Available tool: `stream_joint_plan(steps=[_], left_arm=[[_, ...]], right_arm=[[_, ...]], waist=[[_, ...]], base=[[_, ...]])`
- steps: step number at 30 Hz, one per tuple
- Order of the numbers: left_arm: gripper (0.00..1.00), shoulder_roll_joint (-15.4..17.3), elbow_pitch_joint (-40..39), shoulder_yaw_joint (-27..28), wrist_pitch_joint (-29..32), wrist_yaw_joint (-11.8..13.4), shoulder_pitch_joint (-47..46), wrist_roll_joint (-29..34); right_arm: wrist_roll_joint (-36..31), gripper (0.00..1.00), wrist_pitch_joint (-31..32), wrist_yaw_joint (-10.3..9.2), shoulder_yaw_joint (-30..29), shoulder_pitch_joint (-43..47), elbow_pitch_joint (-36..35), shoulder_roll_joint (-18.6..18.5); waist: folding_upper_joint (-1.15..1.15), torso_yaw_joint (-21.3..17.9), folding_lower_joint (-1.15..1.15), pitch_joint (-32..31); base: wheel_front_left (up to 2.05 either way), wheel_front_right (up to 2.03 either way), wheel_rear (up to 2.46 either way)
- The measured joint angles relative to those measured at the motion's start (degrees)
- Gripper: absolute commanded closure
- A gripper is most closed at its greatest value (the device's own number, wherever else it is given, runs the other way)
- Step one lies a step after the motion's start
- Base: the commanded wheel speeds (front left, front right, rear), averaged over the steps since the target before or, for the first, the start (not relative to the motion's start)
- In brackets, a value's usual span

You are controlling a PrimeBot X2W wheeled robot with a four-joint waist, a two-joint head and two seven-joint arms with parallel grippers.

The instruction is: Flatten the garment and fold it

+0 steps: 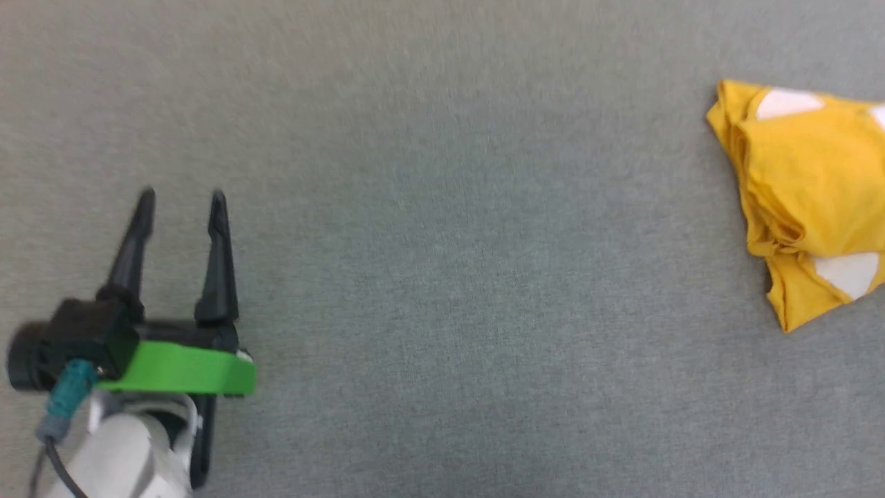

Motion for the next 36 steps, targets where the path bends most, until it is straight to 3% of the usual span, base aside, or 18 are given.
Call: stream_joint_plan(steps=[5,11,20,28,36], left_arm=[[0.00,-2.9,2.5,-0.5,-0.6,0.0,3.7,-2.9],[0.00,-4.6,5.1,-1.0,-1.1,-0.6,6.2,-4.7],[0.00,-5.5,5.7,-1.3,-1.6,-2.1,7.9,-5.1],[0.00,-6.5,5.9,-1.6,-1.8,-3.1,9.2,-3.9],[0.00,-9.6,7.7,0.0,-2.0,-5.7,12.3,-0.8]], right_arm=[[2.6,0.00,-4.0,0.00,0.2,6.6,-2.9,4.6],[3.0,0.00,-11.2,0.00,-0.6,12.9,-10.6,12.6],[-3.4,0.00,-22.4,0.00,-2.8,22.1,-23.1,25.0],[-8.9,0.00,-29.2,0.00,-3.0,29.8,-26.9,28.8],[-4.7,0.00,-33.3,0.00,-3.2,33.9,-22.7,28.9]], waist=[[0.00,1.1,0.00,-6.3],[0.00,3.4,0.00,-13.3],[0.00,9.3,0.00,-19.4],[0.00,13.5,0.00,-21.3],[0.00,13.1,0.00,-21.8]], base=[[0.00,0.00,0.00],[0.00,0.00,0.00],[0.00,0.00,0.00],[0.00,0.00,0.00],[0.00,0.00,0.00]])
